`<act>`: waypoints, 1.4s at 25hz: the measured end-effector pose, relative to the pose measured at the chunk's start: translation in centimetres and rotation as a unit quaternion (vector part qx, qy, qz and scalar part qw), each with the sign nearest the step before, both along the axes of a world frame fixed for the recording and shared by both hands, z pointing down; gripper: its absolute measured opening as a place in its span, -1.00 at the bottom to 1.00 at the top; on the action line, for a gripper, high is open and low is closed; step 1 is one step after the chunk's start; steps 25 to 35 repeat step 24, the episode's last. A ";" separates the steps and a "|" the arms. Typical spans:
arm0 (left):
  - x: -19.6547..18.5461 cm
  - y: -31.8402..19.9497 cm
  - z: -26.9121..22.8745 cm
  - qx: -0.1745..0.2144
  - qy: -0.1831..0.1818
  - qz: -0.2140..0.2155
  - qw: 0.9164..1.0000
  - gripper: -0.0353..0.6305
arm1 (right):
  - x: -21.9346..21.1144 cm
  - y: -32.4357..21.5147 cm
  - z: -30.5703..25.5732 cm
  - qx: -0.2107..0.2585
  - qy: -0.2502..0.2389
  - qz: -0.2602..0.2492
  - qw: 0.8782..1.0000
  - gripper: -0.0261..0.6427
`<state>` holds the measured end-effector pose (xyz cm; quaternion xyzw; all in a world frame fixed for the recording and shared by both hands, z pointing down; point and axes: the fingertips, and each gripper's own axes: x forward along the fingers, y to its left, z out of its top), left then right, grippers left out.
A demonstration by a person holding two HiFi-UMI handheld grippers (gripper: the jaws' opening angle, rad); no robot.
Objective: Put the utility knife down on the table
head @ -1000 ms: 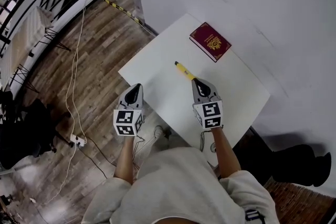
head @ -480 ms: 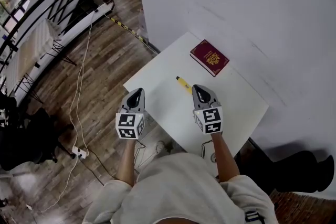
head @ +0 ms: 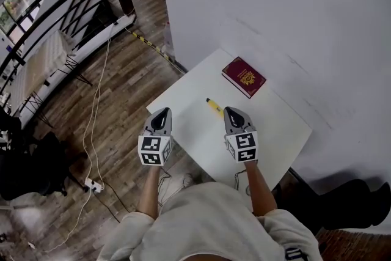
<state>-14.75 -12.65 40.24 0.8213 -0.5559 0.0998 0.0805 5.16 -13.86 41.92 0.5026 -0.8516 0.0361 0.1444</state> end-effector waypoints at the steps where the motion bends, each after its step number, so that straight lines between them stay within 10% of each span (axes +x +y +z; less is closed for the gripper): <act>1: 0.0 0.0 -0.1 0.001 0.001 0.000 1.000 -0.88 | -0.1 0.0 -0.1 0.000 -0.001 0.000 1.000 -0.93; 35: 0.5 0.6 -0.3 0.003 -0.004 0.007 1.000 -0.88 | 0.2 0.4 -0.2 -0.001 0.004 -0.001 1.000 -0.93</act>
